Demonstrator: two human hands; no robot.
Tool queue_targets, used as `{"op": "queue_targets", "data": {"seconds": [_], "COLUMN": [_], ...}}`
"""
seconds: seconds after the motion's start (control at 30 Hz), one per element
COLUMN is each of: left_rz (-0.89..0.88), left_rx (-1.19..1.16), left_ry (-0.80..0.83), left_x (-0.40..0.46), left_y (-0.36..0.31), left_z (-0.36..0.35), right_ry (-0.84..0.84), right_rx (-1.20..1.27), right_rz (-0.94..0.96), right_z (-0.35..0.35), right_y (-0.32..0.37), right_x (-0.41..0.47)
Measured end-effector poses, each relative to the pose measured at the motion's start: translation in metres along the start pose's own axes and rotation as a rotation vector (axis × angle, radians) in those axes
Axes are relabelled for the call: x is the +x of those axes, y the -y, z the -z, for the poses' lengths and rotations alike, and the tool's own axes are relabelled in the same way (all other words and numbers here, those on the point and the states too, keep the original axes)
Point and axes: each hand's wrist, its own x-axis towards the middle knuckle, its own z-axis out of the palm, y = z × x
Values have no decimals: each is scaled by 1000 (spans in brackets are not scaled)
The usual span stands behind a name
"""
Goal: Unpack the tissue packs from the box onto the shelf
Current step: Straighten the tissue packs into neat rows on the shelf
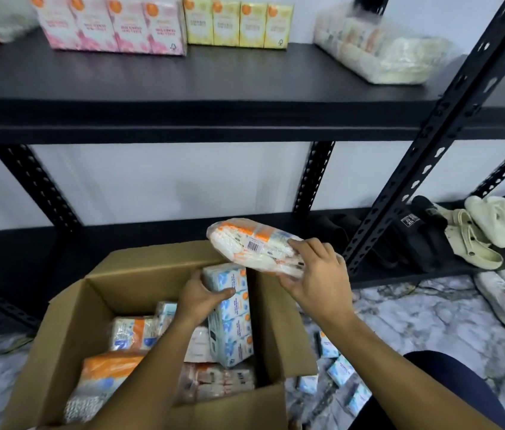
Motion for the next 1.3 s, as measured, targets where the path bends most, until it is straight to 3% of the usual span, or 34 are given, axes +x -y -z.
{"op": "queue_targets", "data": {"seconds": [0.4, 0.77, 1.0, 1.3], "left_rz": [-284, -528, -654, -741], "left_rx": [-161, -229, -335, -333], "left_ry": [-362, -422, -447, -452], "left_x": [-75, -140, -161, -130], "left_y": [-86, -179, -272, -391], "left_z": [114, 171, 182, 184], "right_ry": [-245, -493, -609, -672], "right_rx": [4, 25, -23, -146], "right_rz": [135, 249, 214, 153], "right_z": [74, 155, 216, 281], "right_y": [55, 85, 91, 90], "right_x": [0, 17, 53, 145]}}
